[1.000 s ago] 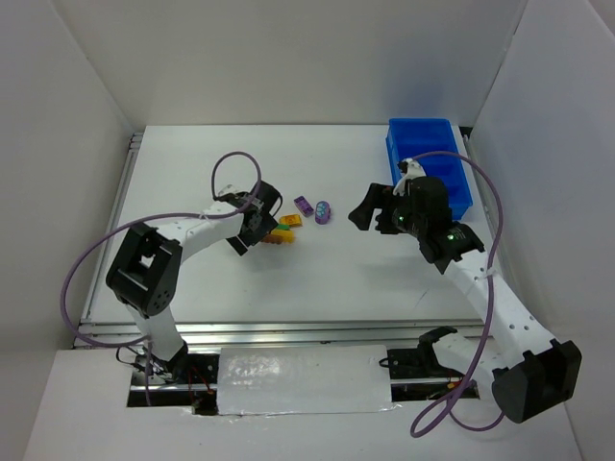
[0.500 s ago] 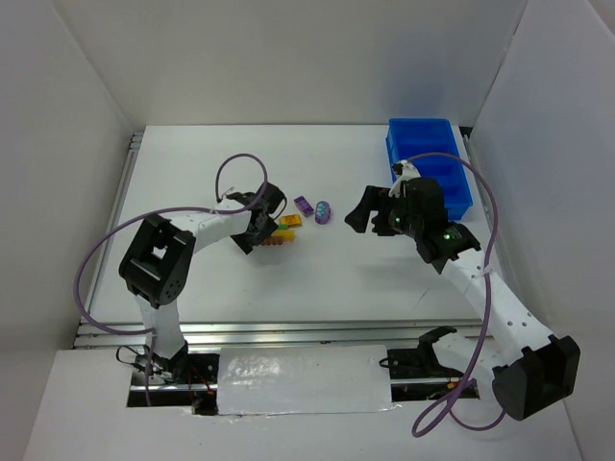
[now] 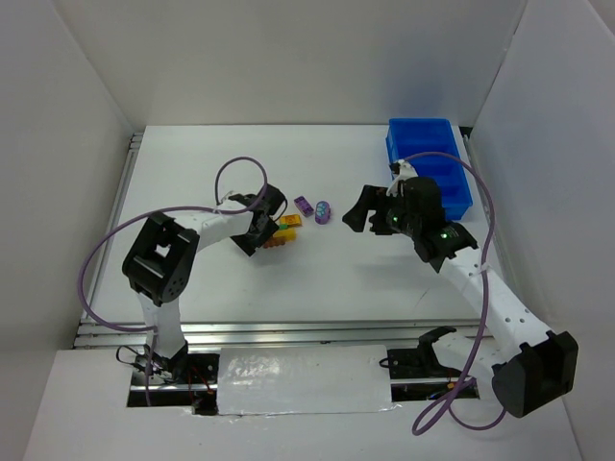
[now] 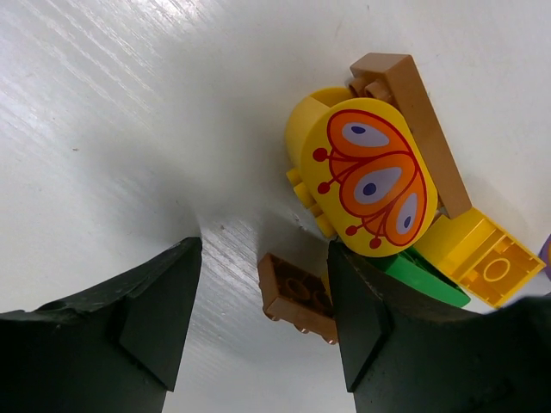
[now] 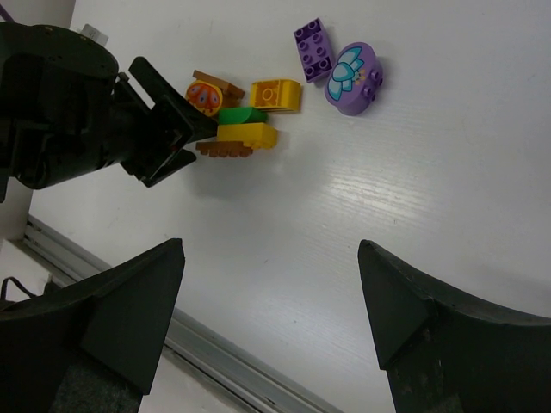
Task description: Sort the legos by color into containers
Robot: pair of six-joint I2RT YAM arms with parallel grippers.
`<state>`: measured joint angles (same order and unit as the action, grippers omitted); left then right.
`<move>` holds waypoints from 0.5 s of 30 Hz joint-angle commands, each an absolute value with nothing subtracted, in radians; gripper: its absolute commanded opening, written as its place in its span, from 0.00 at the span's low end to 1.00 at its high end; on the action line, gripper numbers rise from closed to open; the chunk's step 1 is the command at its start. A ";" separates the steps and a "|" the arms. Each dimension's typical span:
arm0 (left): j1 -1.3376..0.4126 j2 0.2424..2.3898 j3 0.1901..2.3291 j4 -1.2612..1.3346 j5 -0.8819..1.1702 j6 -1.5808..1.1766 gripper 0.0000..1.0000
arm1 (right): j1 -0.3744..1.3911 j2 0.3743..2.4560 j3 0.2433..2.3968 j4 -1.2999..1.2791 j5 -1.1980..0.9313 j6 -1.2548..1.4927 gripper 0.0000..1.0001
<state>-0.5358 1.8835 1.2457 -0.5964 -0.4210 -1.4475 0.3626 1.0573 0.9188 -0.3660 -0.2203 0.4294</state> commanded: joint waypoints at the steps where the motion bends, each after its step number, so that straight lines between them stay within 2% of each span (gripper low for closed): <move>1: -0.546 1.898 1.207 -0.580 -0.367 -1.543 0.73 | 0.374 1.058 0.905 -0.319 -0.232 0.423 0.89; 4: -0.549 1.910 1.218 -0.575 -0.334 -1.552 0.72 | 0.377 1.055 0.905 -0.325 -0.232 0.420 0.89; 8: -0.566 1.899 1.210 -0.606 -0.390 -1.560 0.72 | 0.380 1.037 0.893 -0.318 -0.230 0.416 0.89; 9: -0.568 1.884 1.204 -0.604 -0.393 -1.560 0.71 | 0.380 1.032 0.887 -0.316 -0.227 0.417 0.89; 11: -0.571 1.868 1.178 -0.575 -0.377 -1.548 0.53 | 0.382 1.034 0.887 -0.314 -0.227 0.417 0.89; 15: -0.595 1.830 1.167 -0.569 -0.367 -1.531 0.53 | 0.385 1.037 0.893 -0.319 -0.227 0.417 0.89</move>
